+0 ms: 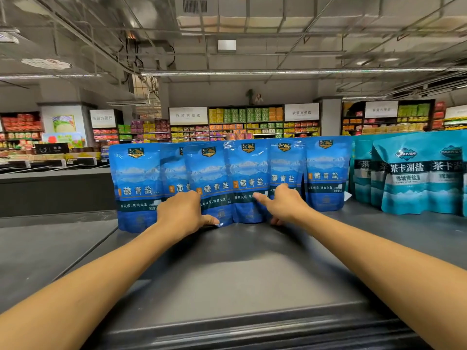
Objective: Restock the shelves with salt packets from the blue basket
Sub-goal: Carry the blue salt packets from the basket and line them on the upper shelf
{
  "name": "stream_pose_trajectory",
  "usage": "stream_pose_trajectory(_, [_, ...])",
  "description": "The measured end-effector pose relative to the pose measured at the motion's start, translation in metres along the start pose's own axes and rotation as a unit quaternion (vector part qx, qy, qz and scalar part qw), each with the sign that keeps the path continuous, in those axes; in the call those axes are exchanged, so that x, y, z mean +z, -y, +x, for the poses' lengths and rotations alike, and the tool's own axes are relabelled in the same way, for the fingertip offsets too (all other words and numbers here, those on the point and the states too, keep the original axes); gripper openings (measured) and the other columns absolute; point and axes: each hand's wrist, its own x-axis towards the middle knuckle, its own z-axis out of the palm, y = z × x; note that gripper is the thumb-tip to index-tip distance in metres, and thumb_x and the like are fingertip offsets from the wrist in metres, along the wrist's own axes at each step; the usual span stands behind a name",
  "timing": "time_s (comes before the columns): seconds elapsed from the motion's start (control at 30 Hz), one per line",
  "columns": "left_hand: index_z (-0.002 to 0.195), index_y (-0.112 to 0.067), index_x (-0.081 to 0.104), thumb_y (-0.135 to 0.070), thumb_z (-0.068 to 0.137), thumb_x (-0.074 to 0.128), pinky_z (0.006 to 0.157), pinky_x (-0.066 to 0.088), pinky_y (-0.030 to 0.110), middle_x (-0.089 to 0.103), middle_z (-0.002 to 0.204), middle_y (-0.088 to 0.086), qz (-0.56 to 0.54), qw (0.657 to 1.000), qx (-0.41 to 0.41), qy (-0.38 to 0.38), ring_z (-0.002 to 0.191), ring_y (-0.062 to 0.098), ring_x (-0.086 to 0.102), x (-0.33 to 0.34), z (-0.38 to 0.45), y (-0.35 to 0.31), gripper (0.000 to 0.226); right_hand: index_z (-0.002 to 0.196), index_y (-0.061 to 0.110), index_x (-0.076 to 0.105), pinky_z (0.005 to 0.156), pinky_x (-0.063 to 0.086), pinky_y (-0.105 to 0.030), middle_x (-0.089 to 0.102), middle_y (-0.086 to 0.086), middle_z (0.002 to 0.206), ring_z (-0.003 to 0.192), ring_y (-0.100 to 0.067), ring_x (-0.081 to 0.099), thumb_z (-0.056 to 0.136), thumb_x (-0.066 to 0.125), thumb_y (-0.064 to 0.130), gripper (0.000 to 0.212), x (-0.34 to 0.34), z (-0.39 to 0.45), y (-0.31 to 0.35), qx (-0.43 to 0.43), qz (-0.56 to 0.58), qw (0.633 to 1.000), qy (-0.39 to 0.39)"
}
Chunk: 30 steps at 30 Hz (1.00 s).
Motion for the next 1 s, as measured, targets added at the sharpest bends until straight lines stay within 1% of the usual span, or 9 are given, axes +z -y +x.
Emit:
stream_pose_trajectory(0.07, [0.072,-0.019,0.057,-0.081,0.072,0.064,0.061,0.044,0.032,0.063,0.072,-0.003,-0.002,1.0,0.008,-0.018,0.071,0.023,0.06,-0.006,-0.009,-0.001,0.063,0.147,-0.006,0.021,0.043,0.048,-0.025,0.07,-0.012,0.076,0.055,-0.016,0.067,0.099,0.05,0.056,0.084,-0.006,-0.012,0.003,0.002,0.021,1.0,0.012])
stream_pose_trajectory(0.1, [0.074,-0.02,0.061,-0.079,0.078,0.062,0.063,0.044,0.032,0.064,0.073,-0.003,-0.015,0.999,0.01,-0.029,0.074,0.024,0.063,-0.009,-0.014,-0.001,0.059,0.143,-0.003,0.03,0.043,0.051,-0.026,0.067,-0.012,0.076,0.056,-0.017,0.067,0.101,0.05,0.053,0.072,-0.009,-0.018,0.004,-0.003,0.04,0.999,0.02])
stream_pose_trajectory(0.2, [0.073,-0.022,0.061,-0.065,0.091,0.057,0.067,0.043,0.034,0.061,0.072,-0.011,-0.09,0.995,0.013,-0.042,0.083,0.022,0.065,-0.02,-0.035,-0.003,0.047,0.081,0.012,0.047,0.045,0.055,-0.03,0.055,-0.008,0.069,0.051,-0.016,0.06,0.102,0.053,0.042,0.037,-0.021,-0.045,0.013,-0.032,0.117,0.992,0.033])
stream_pose_trajectory(0.37, [0.076,-0.025,0.061,-0.057,0.092,0.058,0.071,0.05,0.035,0.067,0.07,-0.009,-0.269,0.961,0.058,-0.025,0.068,0.01,0.061,-0.037,-0.09,-0.012,0.037,0.085,0.013,0.054,0.041,0.042,-0.028,0.045,-0.003,0.062,0.043,-0.012,0.044,0.098,0.061,0.029,0.022,-0.025,-0.118,0.04,-0.103,0.291,0.95,0.045])
stream_pose_trajectory(0.5, [0.078,-0.016,0.065,-0.041,0.093,0.064,0.044,0.036,0.016,0.063,0.054,-0.006,-0.469,0.88,0.035,-0.067,0.041,0.001,0.047,-0.064,-0.143,-0.021,0.028,0.089,0.009,0.059,0.037,0.035,-0.024,0.044,-0.004,0.057,0.04,-0.015,0.041,0.097,0.062,0.017,0.012,-0.016,-0.185,0.059,-0.14,0.402,0.9,0.097])
stream_pose_trajectory(0.6, [0.08,-0.012,0.064,-0.031,0.094,0.069,0.042,0.033,0.007,0.059,0.054,-0.008,-0.58,0.805,0.05,-0.117,0.041,-0.001,0.047,-0.077,-0.196,-0.016,0.024,0.085,0.011,0.063,0.036,0.036,-0.023,0.051,-0.003,0.057,0.04,-0.015,0.045,0.094,0.066,0.016,0.01,-0.006,-0.23,0.061,-0.138,0.49,0.843,0.173])
stream_pose_trajectory(0.7, [0.082,-0.016,0.064,-0.038,0.087,0.064,0.044,0.035,0.009,0.054,0.055,-0.01,-0.593,0.789,0.076,-0.141,0.043,-0.001,0.045,-0.068,-0.252,-0.009,0.023,0.074,0.02,0.068,0.034,0.037,-0.023,0.054,-0.003,0.053,0.037,-0.017,0.047,0.082,0.068,0.022,0.008,0.015,-0.264,0.056,-0.15,0.534,0.807,0.201])
stream_pose_trajectory(0.9, [0.078,-0.022,0.065,-0.035,0.085,0.061,0.04,0.035,0.014,0.06,0.057,-0.001,-0.641,0.75,-0.095,-0.132,0.042,0.003,0.043,0.0,-0.345,0.02,0.015,0.079,0.017,0.068,0.039,0.038,-0.027,0.056,-0.004,0.058,0.045,-0.021,0.049,0.081,0.067,0.03,0.013,0.094,-0.332,0.018,-0.092,0.575,0.77,0.261])
stream_pose_trajectory(1.0, [0.08,-0.017,0.065,-0.027,0.09,0.058,0.042,0.035,0.016,0.059,0.059,-0.004,-0.604,0.767,-0.194,-0.102,0.045,0.006,0.042,0.041,-0.398,0.039,0.015,0.078,0.015,0.066,0.044,0.035,-0.033,0.054,-0.009,0.06,0.049,-0.024,0.046,0.087,0.064,0.022,0.012,0.138,-0.365,-0.011,-0.026,0.536,0.8,0.268])
